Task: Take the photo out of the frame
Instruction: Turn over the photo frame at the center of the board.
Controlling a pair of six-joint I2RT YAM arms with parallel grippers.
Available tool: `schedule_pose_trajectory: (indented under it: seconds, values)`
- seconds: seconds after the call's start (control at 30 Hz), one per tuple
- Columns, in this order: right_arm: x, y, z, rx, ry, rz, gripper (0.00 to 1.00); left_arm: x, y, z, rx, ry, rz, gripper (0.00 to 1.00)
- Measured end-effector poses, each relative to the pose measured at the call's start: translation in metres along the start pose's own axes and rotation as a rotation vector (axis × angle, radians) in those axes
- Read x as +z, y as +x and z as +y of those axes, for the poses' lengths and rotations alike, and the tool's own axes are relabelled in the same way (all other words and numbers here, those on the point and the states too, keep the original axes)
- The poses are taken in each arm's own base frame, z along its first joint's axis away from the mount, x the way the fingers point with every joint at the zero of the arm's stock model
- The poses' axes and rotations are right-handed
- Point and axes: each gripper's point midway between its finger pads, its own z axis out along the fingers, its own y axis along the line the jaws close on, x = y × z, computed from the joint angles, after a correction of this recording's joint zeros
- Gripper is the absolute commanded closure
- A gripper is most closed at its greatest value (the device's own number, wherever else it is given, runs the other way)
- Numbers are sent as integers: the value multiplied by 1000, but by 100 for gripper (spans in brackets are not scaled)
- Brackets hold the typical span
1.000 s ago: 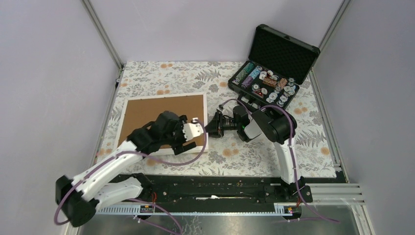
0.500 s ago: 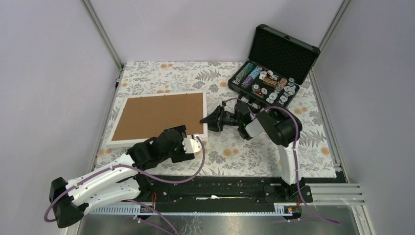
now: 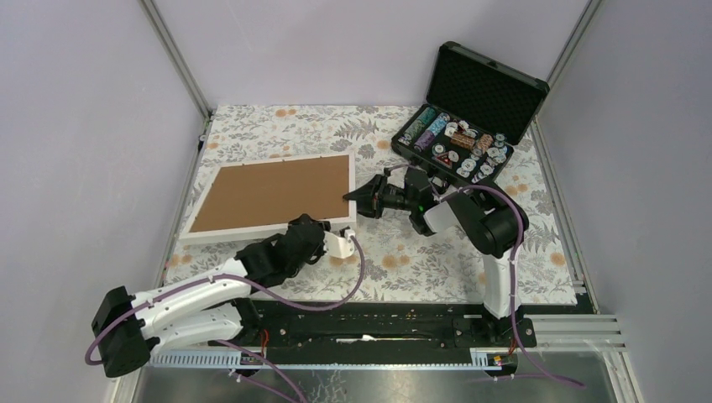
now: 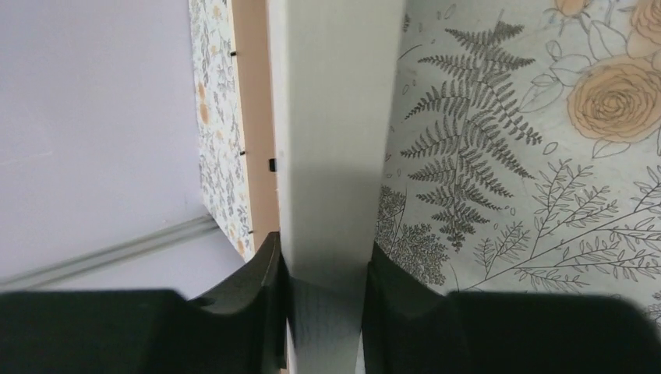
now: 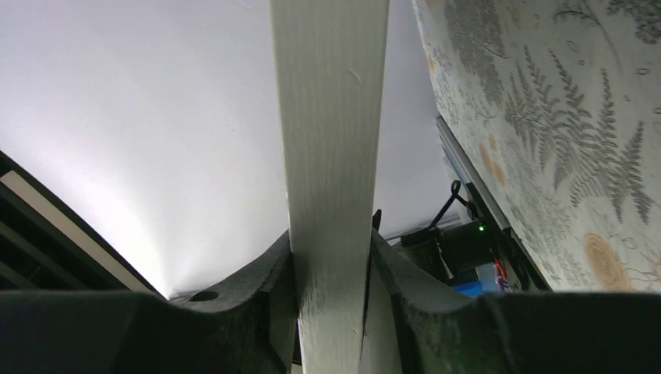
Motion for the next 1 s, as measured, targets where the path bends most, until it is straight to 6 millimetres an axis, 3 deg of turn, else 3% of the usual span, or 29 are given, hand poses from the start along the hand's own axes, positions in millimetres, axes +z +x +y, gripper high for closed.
schedule_pose_trajectory:
  seconds: [0.1,0.2,0.37,0.57,1.0]
  values:
    - [-1,0,11,-11,-20,-9,40,-4,-6,13,-13,5,4,100]
    - [-3,4,34,-65,-73,12,25,-7,-14,30,-56,23,-3,100]
    - [-18,-3,71,-166,-160,5,9,-17,-23,69,-160,2,-20,100]
    - [-36,-21,84,-228,-185,-55,4,-31,-32,99,-250,-36,-57,100]
    - [-37,-18,77,-303,-165,-42,0,-41,-35,144,-398,-51,-57,100]
